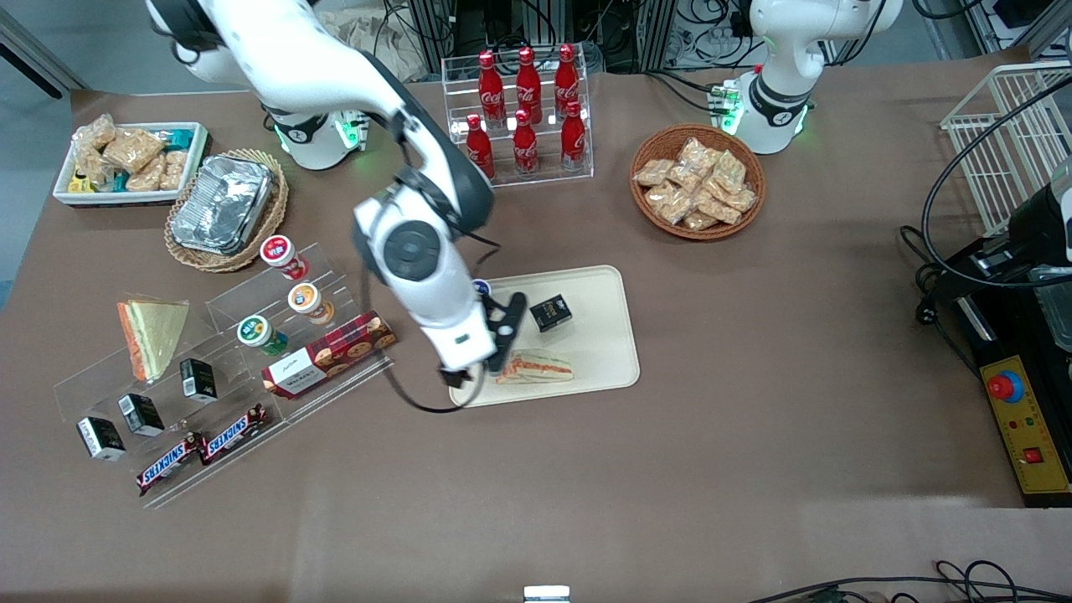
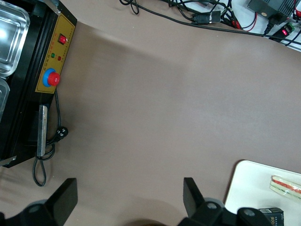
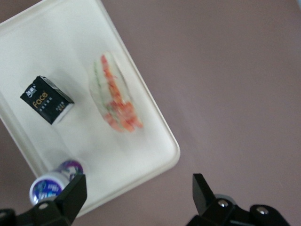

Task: Place sandwich on tray

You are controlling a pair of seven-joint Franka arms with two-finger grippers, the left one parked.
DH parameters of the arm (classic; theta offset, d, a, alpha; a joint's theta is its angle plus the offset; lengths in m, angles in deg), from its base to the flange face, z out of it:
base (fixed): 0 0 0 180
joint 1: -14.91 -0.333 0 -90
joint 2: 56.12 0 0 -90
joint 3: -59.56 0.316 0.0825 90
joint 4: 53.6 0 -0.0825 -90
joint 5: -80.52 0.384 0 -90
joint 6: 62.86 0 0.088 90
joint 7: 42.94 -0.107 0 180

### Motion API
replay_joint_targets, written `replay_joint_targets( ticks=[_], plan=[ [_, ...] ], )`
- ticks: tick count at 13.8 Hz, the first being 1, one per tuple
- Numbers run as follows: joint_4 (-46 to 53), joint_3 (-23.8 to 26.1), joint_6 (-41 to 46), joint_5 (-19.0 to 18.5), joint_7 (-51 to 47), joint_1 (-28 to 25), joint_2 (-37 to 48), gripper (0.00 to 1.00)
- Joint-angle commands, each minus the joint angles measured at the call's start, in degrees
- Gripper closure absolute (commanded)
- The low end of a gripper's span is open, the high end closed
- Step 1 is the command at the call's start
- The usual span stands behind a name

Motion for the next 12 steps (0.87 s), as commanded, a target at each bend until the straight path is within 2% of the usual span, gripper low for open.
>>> replay_joint_targets(
  ticks=[1,3,7,12],
  plan=[
    [-1.71,-1.21,6.71,0.04,-6.94,4.15,5.30,0.00],
    [-1.71,-1.21,10.85,-2.06,-8.55,8.37,7.68,0.00],
    [-1.88,-1.04,19.28,-3.91,-15.39,16.98,12.86,0.00],
    [-5.58,-0.77,24.92,-4.09,-15.93,26.66,20.60,0.00]
  ],
)
